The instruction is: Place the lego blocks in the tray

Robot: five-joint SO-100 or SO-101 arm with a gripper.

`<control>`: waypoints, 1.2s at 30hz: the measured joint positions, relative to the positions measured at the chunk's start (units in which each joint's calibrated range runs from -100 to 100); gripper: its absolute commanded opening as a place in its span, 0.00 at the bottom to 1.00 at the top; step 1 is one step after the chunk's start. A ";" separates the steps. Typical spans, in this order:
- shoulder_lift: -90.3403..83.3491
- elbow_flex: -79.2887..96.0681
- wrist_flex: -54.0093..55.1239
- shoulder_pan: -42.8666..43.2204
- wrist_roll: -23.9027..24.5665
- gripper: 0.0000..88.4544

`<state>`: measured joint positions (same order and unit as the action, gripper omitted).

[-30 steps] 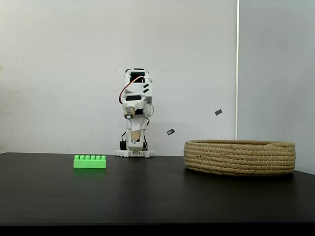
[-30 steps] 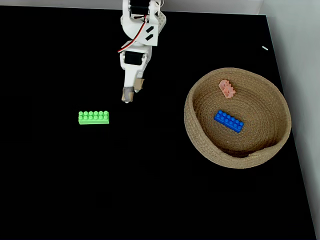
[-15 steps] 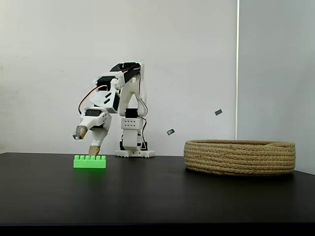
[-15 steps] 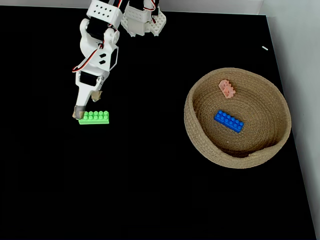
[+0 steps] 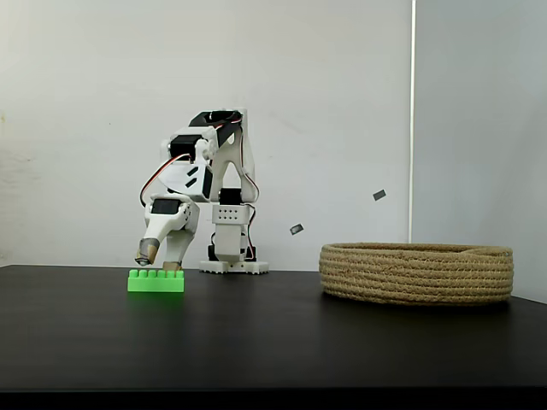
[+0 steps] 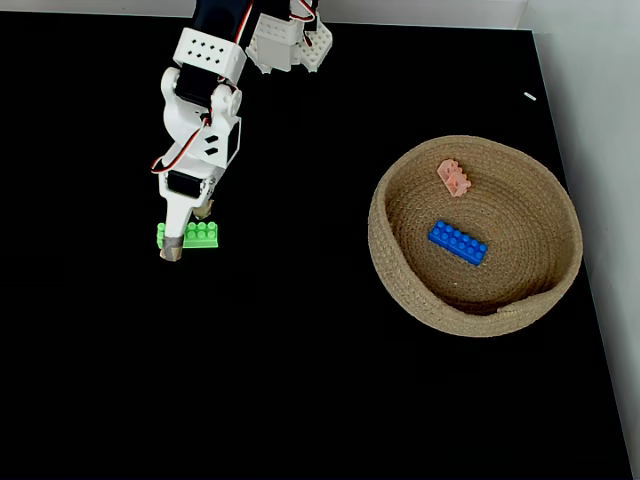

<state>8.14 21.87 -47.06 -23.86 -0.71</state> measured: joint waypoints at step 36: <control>-21.63 -3.62 -18.92 33.14 22.32 0.00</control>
<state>-13.49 18.25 -65.98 9.28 21.61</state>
